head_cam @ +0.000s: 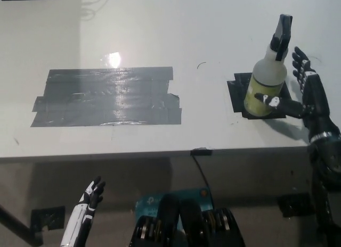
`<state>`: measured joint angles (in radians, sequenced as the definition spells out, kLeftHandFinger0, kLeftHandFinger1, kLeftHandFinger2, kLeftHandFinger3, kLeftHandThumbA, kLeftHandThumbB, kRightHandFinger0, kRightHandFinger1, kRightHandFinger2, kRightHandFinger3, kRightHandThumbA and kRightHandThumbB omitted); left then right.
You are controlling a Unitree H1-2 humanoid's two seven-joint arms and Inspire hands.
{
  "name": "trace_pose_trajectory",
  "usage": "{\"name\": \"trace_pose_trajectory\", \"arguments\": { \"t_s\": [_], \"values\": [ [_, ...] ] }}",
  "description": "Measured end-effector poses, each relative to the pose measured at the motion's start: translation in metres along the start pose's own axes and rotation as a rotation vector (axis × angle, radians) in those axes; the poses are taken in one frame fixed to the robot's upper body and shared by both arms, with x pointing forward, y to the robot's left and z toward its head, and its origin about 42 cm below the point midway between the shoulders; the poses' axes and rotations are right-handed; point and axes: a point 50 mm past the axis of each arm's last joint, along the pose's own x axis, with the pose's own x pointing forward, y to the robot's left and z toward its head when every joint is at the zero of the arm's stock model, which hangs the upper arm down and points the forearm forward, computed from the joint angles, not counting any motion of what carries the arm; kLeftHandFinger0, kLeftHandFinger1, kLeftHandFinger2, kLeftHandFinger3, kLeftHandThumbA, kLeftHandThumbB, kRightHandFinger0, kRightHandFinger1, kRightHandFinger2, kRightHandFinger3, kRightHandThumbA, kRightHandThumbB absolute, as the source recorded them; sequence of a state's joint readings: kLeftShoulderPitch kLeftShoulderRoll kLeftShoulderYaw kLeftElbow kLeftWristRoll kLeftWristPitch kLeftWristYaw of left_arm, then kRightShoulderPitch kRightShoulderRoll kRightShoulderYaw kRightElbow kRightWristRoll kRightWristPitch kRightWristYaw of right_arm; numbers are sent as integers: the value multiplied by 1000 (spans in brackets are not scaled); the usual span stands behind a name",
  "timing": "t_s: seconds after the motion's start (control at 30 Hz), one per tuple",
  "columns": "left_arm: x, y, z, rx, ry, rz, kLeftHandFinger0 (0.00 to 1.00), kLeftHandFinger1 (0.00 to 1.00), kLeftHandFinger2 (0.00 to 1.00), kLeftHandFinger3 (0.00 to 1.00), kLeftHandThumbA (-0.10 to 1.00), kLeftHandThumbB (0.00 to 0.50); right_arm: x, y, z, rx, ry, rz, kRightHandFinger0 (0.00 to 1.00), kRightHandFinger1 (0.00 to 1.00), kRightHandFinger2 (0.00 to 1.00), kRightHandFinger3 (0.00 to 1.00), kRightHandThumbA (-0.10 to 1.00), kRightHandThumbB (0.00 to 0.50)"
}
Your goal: A spray bottle is kept on the black marked spot on the table infront of the robot and the robot extends its right arm to pick it up and hands it to a person
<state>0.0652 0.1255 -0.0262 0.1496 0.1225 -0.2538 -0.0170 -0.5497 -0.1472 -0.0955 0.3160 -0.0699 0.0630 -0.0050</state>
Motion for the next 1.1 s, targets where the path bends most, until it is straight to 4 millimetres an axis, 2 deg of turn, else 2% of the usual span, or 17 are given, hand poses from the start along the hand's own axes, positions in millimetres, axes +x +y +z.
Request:
{"name": "trace_pose_trajectory", "arguments": {
  "t_s": [0.1,0.37,0.6,0.63,0.67,0.7,0.73,0.77,0.8,0.83,0.87,0.9,0.93,1.0,1.03,1.07,1.1],
  "values": [
    [0,0,0,0,-1,0,1000,1000,1000,1000,1000,338,11,5,-2,6,34,4,1000,1000,1000,1000,1000,482],
    [3,0,3,1,-10,0,1000,1000,1000,1000,1000,341,27,20,-7,-17,87,25,1000,1000,1000,1000,1000,467],
    [4,1,4,1,-14,0,1000,1000,1000,1000,1000,346,26,27,-32,-21,178,33,1000,1000,1000,1000,1000,479],
    [5,1,4,1,-15,-1,1000,1000,1000,1000,1000,348,26,28,-35,-21,186,35,1000,1000,1000,1000,1000,463],
    [5,1,4,2,-15,-1,1000,1000,1000,1000,1000,349,27,28,-36,-21,185,37,1000,1000,1000,1000,980,466],
    [5,1,4,2,-15,-1,1000,1000,1000,1000,1000,352,29,29,-35,-19,182,37,1000,1000,1000,1000,752,417],
    [5,1,4,2,-16,-1,1000,1000,1000,1000,1000,353,31,30,-37,-15,184,33,828,787,845,951,550,363],
    [5,1,4,2,-16,-1,1000,1000,1000,1000,1000,353,32,30,-37,-9,183,24,637,657,803,855,498,390],
    [5,1,4,2,-16,-1,1000,1000,1000,1000,1000,352,34,31,-37,3,186,6,229,329,491,504,271,301],
    [5,1,4,2,-17,-1,1000,1000,1000,1000,1000,346,36,33,-37,19,183,-15,46,128,312,271,37,237],
    [5,0,4,2,-17,-1,1000,1000,1000,1000,1000,346,37,33,-37,22,183,-21,2,155,436,404,-93,189],
    [6,0,4,2,-18,-2,1000,1000,1000,1000,1000,347,39,32,-35,48,180,-58,0,206,528,490,-99,173],
    [6,0,5,3,-19,-2,1000,1000,1000,1000,1000,347,40,31,-34,78,178,-89,0,253,620,623,-100,165],
    [7,1,5,3,-21,-2,1000,1000,1000,1000,1000,344,39,30,-33,144,177,-138,0,236,617,596,-30,200],
    [7,1,5,4,-21,-2,1000,1000,1000,1000,1000,343,38,31,-32,182,172,-156,0,223,607,565,-16,205],
    [7,1,5,4,-21,-2,1000,1000,1000,1000,1000,344,38,32,-30,200,167,-164,0,166,564,509,-17,202],
    [7,1,5,5,-22,-2,1000,1000,1000,1000,1000,345,38,34,-25,227,150,-177,0,186,581,514,-23,201]
  ]
}}
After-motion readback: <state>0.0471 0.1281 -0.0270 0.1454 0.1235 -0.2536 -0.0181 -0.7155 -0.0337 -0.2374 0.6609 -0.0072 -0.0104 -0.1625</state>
